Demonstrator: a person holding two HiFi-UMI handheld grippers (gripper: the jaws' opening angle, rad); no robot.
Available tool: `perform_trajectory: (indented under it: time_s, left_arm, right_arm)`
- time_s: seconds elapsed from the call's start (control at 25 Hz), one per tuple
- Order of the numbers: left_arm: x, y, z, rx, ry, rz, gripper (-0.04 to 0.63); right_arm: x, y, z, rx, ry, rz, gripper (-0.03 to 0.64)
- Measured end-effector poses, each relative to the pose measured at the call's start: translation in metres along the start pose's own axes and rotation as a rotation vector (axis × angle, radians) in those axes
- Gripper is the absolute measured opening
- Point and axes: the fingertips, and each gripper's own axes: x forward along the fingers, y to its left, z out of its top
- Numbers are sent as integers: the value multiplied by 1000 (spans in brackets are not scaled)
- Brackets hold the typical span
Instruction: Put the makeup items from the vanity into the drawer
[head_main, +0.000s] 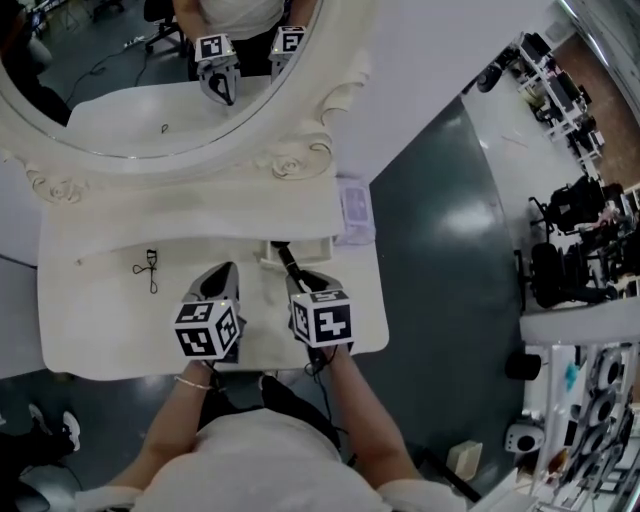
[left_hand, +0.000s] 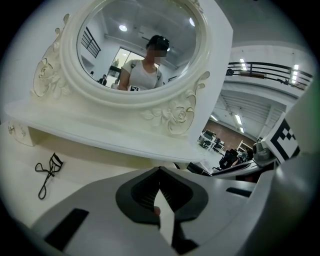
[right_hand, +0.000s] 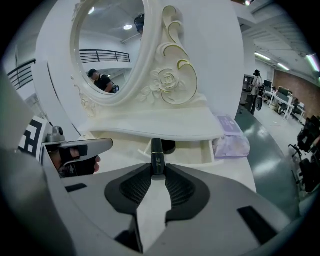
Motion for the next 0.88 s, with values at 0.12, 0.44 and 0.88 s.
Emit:
perform_trajectory:
  time_s: [0.12, 0.44, 0.88]
  left_arm:
    - [11, -4, -1, -2, 10, -5, 3]
    - [26, -13, 0, -3, 17, -10, 3]
    - [28, -8, -1, -3, 24, 3, 3]
  right_arm:
    - [3, -7, 0, -2, 20, 0, 97]
    - [7, -22, 8, -18, 32, -3, 97]
    - [13, -35, 16, 32, -4, -32, 98]
